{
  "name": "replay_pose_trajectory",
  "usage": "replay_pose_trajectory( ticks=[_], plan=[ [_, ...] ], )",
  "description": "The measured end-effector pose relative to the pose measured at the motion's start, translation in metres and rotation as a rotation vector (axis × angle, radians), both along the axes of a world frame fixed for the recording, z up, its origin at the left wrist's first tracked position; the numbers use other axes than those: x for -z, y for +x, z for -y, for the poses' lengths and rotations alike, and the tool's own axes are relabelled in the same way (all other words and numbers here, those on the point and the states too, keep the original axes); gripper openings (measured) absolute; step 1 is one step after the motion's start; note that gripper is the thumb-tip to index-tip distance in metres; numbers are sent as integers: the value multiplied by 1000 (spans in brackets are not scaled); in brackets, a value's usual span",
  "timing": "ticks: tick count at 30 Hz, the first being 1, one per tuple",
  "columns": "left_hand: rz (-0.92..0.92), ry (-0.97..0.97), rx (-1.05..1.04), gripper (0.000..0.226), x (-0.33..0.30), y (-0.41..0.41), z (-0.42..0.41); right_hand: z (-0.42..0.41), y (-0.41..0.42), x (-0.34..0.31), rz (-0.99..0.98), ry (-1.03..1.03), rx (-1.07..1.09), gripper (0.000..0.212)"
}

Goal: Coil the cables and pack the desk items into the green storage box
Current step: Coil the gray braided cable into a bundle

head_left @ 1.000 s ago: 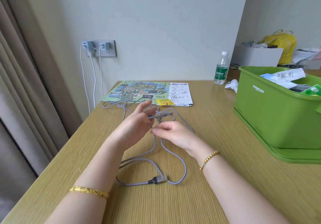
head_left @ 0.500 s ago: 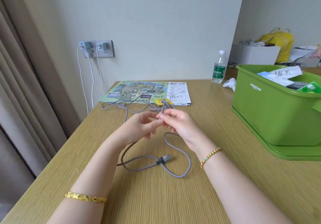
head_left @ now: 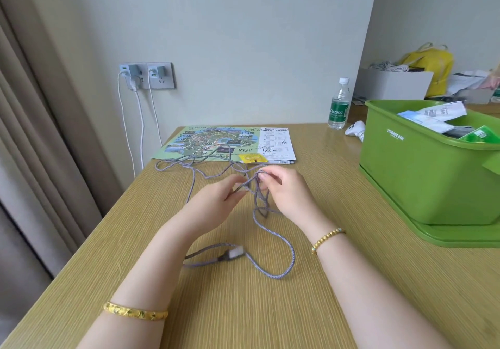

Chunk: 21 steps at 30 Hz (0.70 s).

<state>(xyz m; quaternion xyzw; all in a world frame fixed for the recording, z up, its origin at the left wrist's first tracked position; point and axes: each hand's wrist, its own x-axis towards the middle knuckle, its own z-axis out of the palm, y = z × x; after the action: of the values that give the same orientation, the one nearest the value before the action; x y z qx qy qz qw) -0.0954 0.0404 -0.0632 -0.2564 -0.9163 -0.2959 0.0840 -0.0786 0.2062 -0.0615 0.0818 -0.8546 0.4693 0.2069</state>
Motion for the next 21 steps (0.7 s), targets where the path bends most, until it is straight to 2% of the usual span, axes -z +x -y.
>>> replay_pose_trajectory(
  ticks=[2,5,9,13,18,21],
  plan=[
    [-120,31,-21,27,1,1,-4,1,0,-1,28,-96,4,19],
    [-117,300,-1,24,-4,-1,-6,2,0,-4,80,-348,5,19],
    [22,584,5,26,-10,2,-9,-3,0,-9,153,-615,6,15],
    [238,902,29,31,-14,9,-13,-7,0,-9,219,-726,-21,18],
    [274,977,-18,29,-17,11,-9,-6,3,-13,177,-824,-133,20],
    [209,801,-22,29,-19,10,-8,-7,5,-14,103,-694,-175,17]
  ],
)
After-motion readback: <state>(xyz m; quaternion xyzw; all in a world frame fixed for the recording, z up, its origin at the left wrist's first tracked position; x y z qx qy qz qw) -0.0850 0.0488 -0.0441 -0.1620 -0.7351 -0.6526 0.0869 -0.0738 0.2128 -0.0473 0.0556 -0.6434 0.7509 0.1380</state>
